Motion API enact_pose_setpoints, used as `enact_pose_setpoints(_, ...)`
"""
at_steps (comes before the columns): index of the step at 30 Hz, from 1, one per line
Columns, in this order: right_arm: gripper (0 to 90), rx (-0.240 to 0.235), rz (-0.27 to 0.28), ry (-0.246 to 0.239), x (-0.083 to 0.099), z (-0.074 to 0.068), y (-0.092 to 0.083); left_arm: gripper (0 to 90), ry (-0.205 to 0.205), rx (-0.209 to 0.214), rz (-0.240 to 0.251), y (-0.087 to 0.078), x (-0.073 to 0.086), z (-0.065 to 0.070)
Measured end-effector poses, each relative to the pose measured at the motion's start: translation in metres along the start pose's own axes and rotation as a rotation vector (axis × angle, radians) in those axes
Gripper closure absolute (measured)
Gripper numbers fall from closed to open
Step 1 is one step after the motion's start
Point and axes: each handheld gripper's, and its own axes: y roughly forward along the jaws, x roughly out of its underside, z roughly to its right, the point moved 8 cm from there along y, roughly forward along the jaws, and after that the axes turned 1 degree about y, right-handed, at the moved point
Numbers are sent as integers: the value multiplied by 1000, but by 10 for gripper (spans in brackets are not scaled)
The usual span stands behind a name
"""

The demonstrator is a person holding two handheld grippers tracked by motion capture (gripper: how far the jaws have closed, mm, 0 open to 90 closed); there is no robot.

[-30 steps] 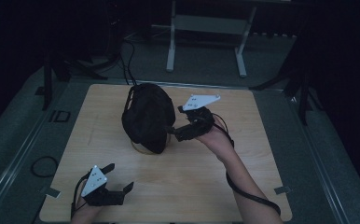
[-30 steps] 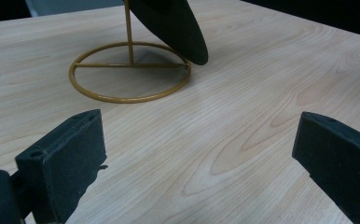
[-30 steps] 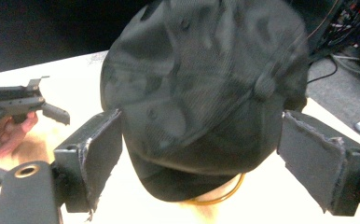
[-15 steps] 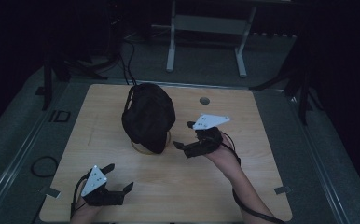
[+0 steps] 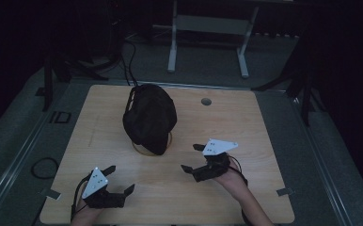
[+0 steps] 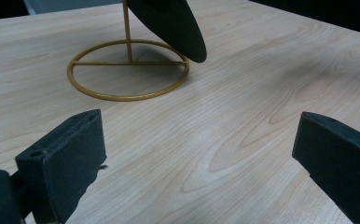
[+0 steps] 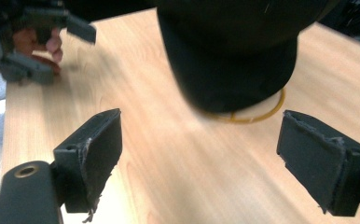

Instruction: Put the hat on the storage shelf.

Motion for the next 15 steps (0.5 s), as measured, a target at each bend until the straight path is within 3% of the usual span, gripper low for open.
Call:
enact_pose_setpoints(9, 135, 6, -55, -5, 33, -2, 10, 31, 0, -3, -1, 0, 0, 0)
enact_pose_setpoints(15, 136, 12, -60, 41, 52, 1, 13, 40, -3, 6, -14, 1, 1, 1)
